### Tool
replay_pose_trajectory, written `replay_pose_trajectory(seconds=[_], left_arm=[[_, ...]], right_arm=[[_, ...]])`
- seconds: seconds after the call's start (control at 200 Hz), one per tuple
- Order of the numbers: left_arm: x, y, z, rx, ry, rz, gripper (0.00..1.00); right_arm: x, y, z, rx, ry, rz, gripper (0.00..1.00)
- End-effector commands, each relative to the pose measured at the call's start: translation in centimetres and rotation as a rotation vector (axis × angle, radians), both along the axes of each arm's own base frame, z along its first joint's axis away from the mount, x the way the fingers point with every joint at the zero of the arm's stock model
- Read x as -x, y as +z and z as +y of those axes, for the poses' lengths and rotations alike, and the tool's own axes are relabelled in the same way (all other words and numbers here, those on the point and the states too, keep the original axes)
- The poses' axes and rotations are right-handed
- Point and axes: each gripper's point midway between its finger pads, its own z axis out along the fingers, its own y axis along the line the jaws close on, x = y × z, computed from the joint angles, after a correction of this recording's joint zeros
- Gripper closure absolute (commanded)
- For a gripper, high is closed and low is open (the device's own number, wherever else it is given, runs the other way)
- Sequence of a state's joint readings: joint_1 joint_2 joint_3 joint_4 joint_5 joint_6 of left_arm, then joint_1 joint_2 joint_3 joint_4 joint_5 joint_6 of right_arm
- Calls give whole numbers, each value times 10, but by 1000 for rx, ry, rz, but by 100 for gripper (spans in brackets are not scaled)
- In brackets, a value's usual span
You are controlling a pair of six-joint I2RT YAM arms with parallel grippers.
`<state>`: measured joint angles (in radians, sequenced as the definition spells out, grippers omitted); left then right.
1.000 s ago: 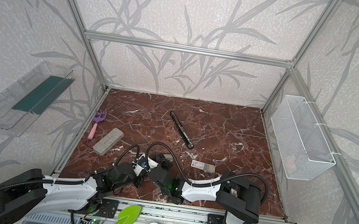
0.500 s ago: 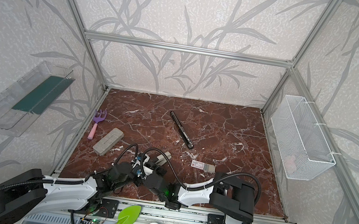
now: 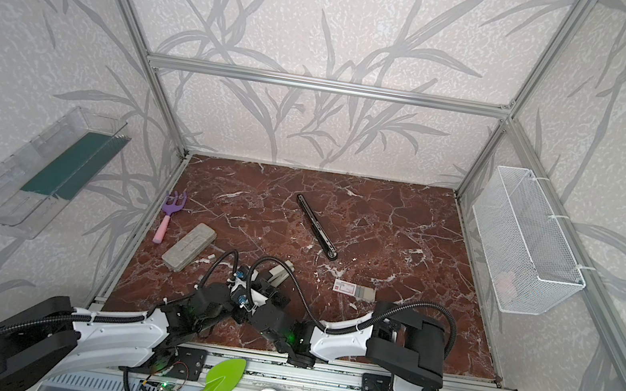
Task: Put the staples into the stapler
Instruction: 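Push the cream stapler's top down with the right gripper while the left holds its base, then lift both grippers away from the closed cream stapler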
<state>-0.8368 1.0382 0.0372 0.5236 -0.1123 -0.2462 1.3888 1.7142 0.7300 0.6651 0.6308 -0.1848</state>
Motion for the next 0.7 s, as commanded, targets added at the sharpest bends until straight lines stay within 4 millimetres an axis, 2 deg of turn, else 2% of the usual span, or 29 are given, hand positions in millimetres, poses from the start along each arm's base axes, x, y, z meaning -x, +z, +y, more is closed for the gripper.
replay_pose_trajectory(seconds=[0.0,0.09,0.36,0.535,0.695], left_arm=[[-19,27,-4,47,67,-62,100],[-21,27,-2,42,83,-59,100],[-37,34,10,-29,193,-71,100],[-59,41,25,-86,341,-128,100],[-85,42,27,-193,451,-160,100]], right_arm=[[-3,16,-12,-62,-39,28,49],[-15,17,-30,-88,-100,81,50],[-35,17,-75,-111,-222,144,52],[-44,22,-98,-125,-288,144,52],[-51,27,-113,-142,-334,140,52]])
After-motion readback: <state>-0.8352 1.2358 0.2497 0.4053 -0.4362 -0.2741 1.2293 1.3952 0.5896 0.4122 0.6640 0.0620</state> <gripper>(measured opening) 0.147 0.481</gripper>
